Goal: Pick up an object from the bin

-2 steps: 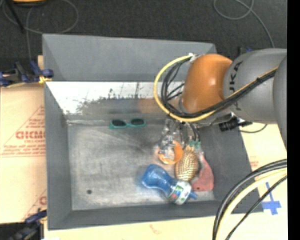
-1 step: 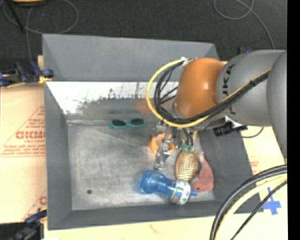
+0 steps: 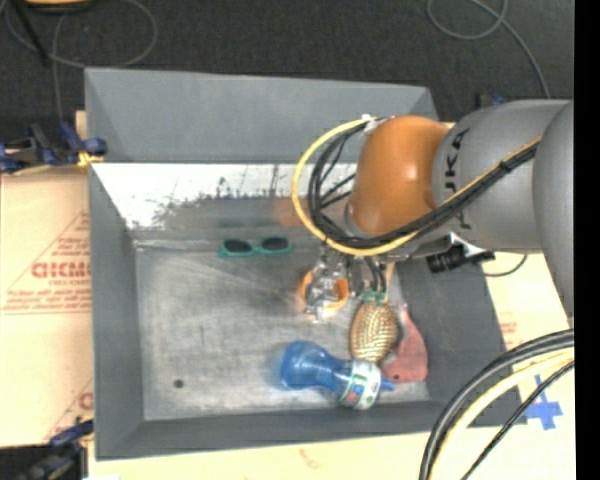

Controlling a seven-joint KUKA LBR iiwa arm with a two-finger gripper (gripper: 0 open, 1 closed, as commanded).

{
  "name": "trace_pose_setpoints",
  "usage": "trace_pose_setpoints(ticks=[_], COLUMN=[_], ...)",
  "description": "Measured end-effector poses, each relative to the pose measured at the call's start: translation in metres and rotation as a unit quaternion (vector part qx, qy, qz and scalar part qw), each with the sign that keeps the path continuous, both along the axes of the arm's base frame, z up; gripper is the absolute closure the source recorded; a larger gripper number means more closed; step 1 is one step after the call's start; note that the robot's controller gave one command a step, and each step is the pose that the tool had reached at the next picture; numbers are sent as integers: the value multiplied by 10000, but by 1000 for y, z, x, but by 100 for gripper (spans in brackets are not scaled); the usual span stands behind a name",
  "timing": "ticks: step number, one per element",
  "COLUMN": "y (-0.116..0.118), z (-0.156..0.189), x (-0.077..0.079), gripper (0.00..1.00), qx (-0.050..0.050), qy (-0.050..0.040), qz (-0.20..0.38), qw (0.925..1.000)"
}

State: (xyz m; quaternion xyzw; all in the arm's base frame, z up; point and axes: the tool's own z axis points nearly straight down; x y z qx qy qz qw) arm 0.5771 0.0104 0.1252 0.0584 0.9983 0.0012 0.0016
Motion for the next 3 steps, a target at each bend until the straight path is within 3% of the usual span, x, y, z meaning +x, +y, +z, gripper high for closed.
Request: trace_pose_setpoints(ticks=[1, 2, 3], y=[0, 0, -44], z=[0, 0, -49], x=[0, 0, 45], gripper=[0, 0, 100], qx=[1, 1, -8], qy=[0, 0, -34], qz=[-6, -8, 6], qw=[10000, 10000, 10000])
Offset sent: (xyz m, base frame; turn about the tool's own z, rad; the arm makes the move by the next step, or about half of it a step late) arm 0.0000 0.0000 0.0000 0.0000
